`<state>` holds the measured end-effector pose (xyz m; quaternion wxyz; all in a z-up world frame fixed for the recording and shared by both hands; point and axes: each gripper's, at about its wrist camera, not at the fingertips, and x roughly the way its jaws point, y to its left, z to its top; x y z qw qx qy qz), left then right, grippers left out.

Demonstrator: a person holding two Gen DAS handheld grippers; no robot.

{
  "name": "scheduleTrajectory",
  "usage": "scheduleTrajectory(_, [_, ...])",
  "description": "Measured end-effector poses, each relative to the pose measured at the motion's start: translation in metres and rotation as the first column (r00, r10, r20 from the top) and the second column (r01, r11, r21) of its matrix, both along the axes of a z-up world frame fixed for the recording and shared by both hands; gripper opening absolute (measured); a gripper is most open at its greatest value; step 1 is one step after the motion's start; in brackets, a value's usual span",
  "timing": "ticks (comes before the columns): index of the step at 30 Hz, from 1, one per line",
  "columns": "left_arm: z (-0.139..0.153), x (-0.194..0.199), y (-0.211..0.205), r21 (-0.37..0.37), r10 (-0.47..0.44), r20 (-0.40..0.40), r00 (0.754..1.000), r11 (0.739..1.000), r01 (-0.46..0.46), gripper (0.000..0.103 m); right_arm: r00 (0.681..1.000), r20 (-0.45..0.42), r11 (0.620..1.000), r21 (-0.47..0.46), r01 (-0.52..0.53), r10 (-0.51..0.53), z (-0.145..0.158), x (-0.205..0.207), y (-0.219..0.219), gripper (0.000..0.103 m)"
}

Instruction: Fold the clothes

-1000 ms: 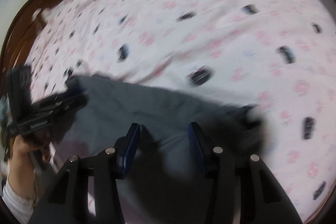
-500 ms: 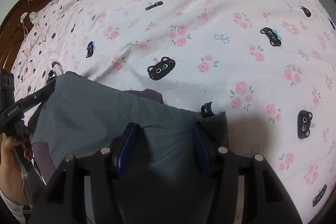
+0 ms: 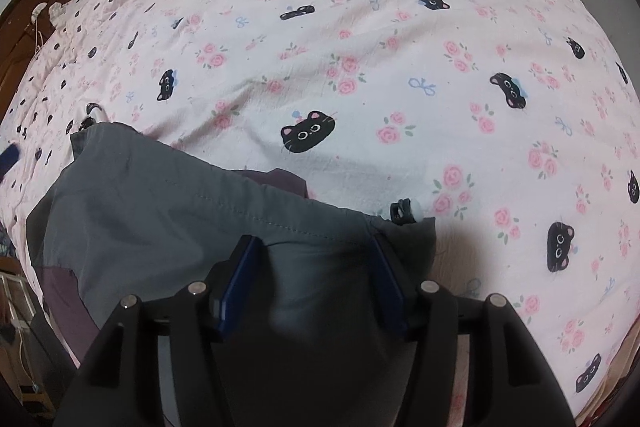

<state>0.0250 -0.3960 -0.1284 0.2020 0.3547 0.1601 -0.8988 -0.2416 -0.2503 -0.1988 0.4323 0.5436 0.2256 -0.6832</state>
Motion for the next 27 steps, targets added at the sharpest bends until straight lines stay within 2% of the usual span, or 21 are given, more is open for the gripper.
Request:
scheduleTrajectory(2, [-0.012,-0.01,0.017,-0.031,-0.038,0.047,0.998,0.999,0.039,0.059,1.0,-0.001,1.0,0.006,-0.003,0.003,0.0,0.0,0.0,0.059])
scheduleTrajectory(3, [-0.021,-0.015,0.02,-0.02,-0.049,0.066,0.997,0.999,0.051,0.059,1.0,0.0,1.0,0.008,-0.003,0.003,-0.001,0.0,-0.001,0.059])
scheduleTrajectory(6, [-0.051,-0.026,0.025,0.035,-0.068,0.129,0.989,0.997,0.064,0.059,1.0,0.008,1.0,0.013,0.0,0.0,-0.001,-0.001,-0.002,0.059])
scheduleTrajectory(9, [-0.075,-0.022,0.017,0.141,-0.056,0.125,0.991,0.989,0.038,0.062,1.0,0.007,1.0,0.016,0.003,-0.003,-0.003,0.001,-0.004,0.059])
scheduleTrajectory(12, [-0.085,-0.023,0.013,0.185,-0.055,0.123,0.991,0.982,0.031,0.062,1.0,0.004,1.0,0.015,0.002,-0.002,-0.007,0.003,-0.009,0.059])
scheduleTrajectory(16, [-0.07,-0.024,0.022,0.143,-0.043,0.145,0.989,0.989,0.022,0.062,1.0,0.015,1.0,0.01,0.007,-0.007,-0.008,0.002,-0.008,0.059])
scheduleTrajectory(22, [-0.04,-0.003,0.047,0.057,-0.043,0.059,0.997,0.998,0.04,0.062,0.999,0.031,1.0,0.002,0.014,-0.014,-0.011,-0.001,-0.007,0.059])
scheduleTrajectory(24, [-0.042,0.0,0.056,0.052,-0.058,0.059,0.997,0.997,0.055,0.062,0.999,0.034,1.0,0.001,0.015,-0.015,-0.012,-0.001,-0.006,0.059])
scheduleTrajectory(27, [-0.06,-0.002,0.061,0.046,-0.058,0.1,0.993,0.997,0.054,0.063,1.0,0.026,1.0,0.006,0.014,-0.014,-0.012,0.0,-0.007,0.059])
